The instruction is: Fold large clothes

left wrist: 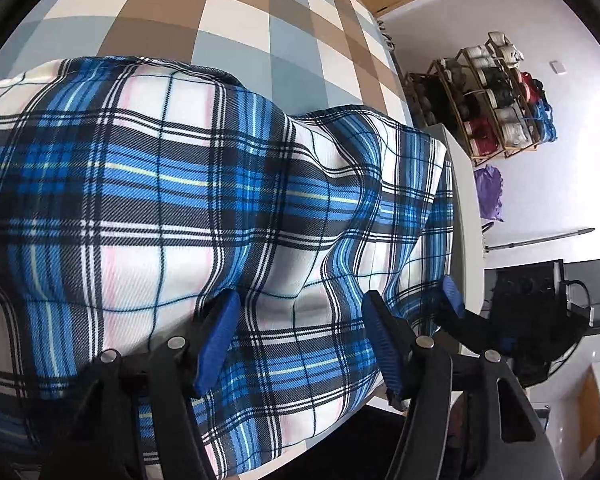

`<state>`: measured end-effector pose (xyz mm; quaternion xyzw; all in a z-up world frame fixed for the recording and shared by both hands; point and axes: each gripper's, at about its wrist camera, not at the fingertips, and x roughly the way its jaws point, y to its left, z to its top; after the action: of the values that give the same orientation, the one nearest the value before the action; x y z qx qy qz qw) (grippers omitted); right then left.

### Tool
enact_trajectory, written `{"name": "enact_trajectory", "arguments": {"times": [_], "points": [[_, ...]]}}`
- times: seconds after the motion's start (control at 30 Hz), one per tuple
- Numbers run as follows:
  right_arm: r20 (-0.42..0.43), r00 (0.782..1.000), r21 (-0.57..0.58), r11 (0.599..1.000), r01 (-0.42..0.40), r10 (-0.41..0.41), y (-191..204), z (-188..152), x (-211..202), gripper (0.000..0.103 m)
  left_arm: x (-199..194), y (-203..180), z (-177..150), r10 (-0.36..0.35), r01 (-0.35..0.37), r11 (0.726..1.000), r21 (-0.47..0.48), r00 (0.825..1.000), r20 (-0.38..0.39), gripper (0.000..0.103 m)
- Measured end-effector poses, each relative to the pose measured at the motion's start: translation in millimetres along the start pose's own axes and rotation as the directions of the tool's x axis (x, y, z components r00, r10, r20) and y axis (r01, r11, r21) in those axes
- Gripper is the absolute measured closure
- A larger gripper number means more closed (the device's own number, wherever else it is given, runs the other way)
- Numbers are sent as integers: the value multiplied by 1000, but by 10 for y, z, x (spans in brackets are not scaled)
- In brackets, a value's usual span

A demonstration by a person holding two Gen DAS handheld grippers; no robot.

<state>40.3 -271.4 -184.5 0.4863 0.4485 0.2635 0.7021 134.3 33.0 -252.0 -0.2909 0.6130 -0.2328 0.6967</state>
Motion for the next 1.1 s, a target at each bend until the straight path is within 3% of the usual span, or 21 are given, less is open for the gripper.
{"name": "enact_trajectory", "arguments": {"times": [0.13,0.2,0.33,0.43,0.5,0.53,0.67,0.8,0.9,1.0,1.1], "points": [[14,1000,-44,999,-3,3,102,-28,-51,0,-108,-104,-74,49,-49,999,-9,999,-1,45],[35,999,-34,999,-17,18,125,-66,-118,0,-133,-274,-205,3,-2,1000,28,1000,-24,45],[91,987,-9,991,-130,130,124,-287,-408,0,27,-663,-532,-83,92,989,114,994,-76,45],[159,975,-37,988,-149,153,77,-515,-693,0,156,-747,-646,-74,94,982,166,990,-123,45],[180,976,-28,993,-118,121,1,-600,-804,0,350,-644,-611,-19,41,989,143,988,-155,45],[184,977,-13,994,-109,109,-62,-620,-845,0,475,-518,-583,-26,42,995,92,985,-169,45],[192,977,88,991,-106,87,-333,-649,-965,0,419,-251,-522,-173,168,985,-42,973,-154,47],[169,978,189,969,-158,126,-546,-661,-962,0,294,-289,-566,-152,149,988,-27,976,-156,47],[126,991,201,977,-72,47,-562,-631,-846,0,116,-422,-626,-168,171,985,9,979,-113,47],[43,998,207,977,46,-56,-567,-577,-585,0,-206,-439,-620,-127,130,990,63,991,-45,47],[10,986,165,973,161,-165,-549,-497,-409,0,-384,-318,-619,-59,58,994,91,998,11,47]]}}
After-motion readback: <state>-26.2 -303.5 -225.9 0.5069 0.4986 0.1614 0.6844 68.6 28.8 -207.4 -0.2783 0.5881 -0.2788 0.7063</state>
